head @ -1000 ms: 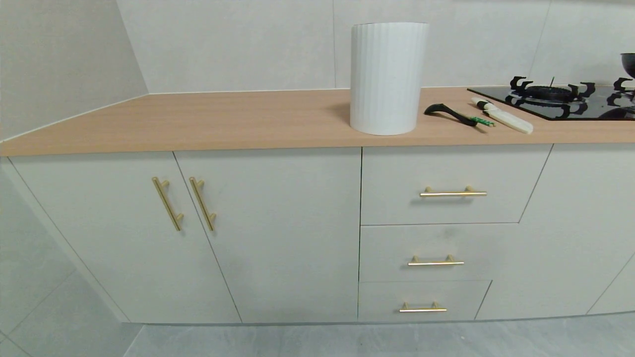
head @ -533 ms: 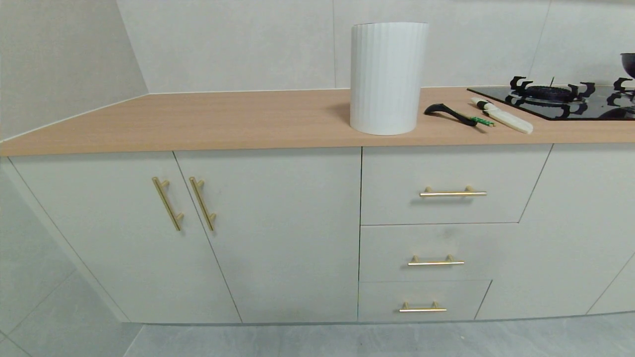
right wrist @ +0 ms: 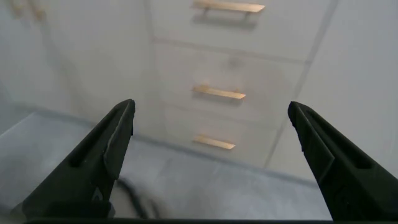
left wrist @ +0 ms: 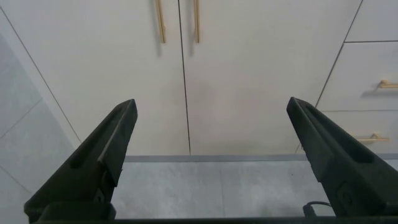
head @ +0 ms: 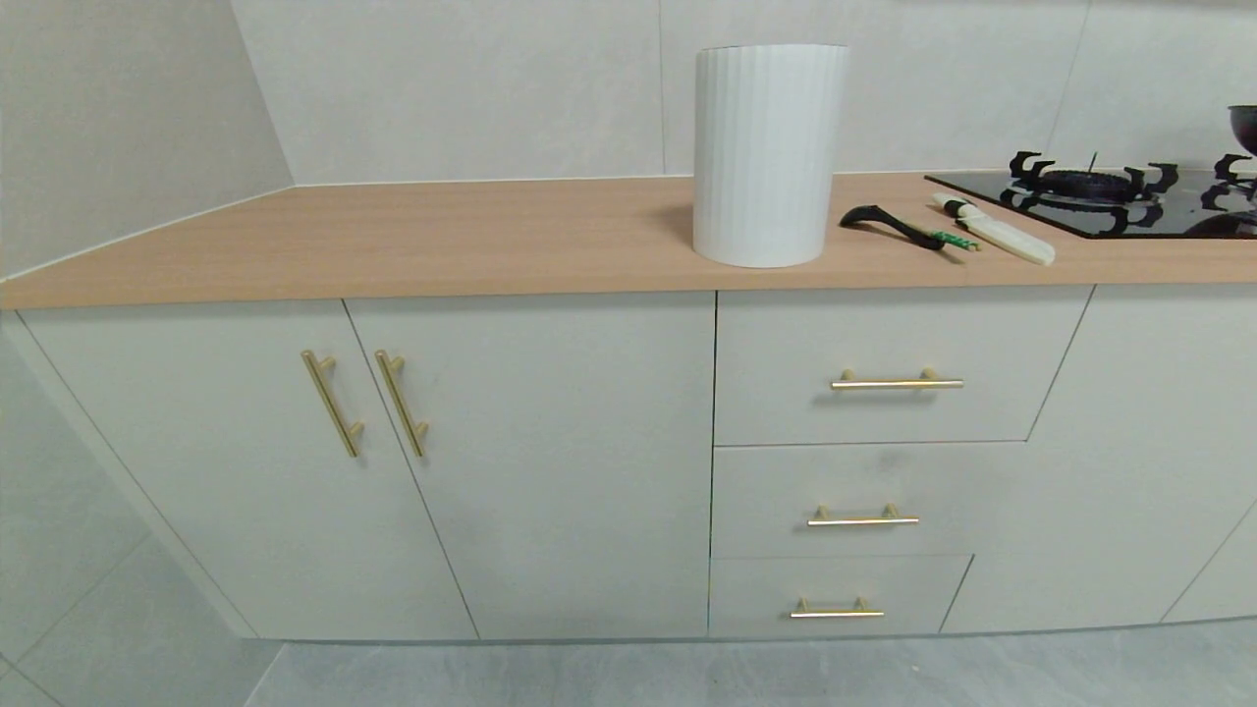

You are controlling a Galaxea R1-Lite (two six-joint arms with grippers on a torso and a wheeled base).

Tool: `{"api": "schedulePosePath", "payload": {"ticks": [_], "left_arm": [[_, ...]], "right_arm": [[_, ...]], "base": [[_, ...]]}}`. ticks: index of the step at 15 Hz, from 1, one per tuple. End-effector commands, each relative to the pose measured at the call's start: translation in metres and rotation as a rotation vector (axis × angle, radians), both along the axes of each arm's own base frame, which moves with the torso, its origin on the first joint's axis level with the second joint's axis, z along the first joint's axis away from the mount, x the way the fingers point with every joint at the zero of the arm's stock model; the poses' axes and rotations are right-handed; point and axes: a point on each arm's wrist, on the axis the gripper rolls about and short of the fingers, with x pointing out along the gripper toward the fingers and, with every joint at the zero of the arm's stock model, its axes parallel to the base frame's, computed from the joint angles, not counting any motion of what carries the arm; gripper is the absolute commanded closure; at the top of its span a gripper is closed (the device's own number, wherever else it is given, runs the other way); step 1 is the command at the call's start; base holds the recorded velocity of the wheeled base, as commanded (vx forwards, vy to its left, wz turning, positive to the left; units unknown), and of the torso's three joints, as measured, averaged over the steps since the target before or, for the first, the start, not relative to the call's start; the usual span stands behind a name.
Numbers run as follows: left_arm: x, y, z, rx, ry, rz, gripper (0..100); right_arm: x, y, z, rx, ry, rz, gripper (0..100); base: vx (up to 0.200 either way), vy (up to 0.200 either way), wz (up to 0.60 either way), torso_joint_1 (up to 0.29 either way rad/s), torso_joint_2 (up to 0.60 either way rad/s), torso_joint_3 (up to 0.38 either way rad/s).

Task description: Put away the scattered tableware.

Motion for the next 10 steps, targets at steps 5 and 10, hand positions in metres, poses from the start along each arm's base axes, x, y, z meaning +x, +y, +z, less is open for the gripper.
{"api": "schedulePosePath", "payload": {"ticks": [5, 10], "left_arm": [[0.0, 0.0, 0.0, 0.0, 0.0, 0.001, 0], [0.0, 0.0, 0.0, 0.0, 0.0, 0.001, 0]], "right_arm": [[0.079, 0.002, 0.054, -0.003, 0.321, 0.035, 0], [0.14, 0.012, 0.069, -0.02, 0.43, 0.103, 0]], "base": [[0.0, 0.0, 0.0, 0.0, 0.0, 0.0], [0.0, 0.0, 0.0, 0.0, 0.0, 0.0]]}}
